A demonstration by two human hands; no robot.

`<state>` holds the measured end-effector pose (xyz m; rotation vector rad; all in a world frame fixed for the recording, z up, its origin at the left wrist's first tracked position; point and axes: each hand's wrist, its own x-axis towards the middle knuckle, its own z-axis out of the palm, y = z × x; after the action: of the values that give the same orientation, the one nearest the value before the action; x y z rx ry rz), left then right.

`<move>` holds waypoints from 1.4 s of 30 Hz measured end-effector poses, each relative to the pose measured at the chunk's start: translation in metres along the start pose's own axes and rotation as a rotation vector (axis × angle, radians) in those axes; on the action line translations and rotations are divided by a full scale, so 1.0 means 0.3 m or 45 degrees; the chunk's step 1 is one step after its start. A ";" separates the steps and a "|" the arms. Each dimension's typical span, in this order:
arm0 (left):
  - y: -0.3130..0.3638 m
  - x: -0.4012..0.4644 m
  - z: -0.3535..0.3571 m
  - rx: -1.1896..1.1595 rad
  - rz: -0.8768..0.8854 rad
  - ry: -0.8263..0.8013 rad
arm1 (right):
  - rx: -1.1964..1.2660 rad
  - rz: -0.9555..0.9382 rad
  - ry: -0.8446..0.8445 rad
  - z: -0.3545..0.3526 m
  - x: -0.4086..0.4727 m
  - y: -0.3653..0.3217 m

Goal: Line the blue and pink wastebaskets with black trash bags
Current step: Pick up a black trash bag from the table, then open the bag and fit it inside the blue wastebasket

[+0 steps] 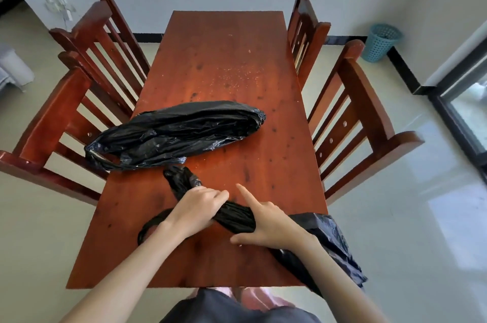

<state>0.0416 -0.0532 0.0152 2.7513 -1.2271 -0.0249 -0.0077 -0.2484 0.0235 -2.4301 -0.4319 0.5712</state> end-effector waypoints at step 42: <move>1.427 -0.038 0.388 -1.423 -0.161 -0.608 | 0.716 1.508 1.352 0.711 -1.655 0.420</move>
<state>-0.2908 -0.3406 -0.0476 1.8261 -0.7177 -1.0642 -0.5155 -0.4551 -0.0626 -1.8298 1.4386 -0.2283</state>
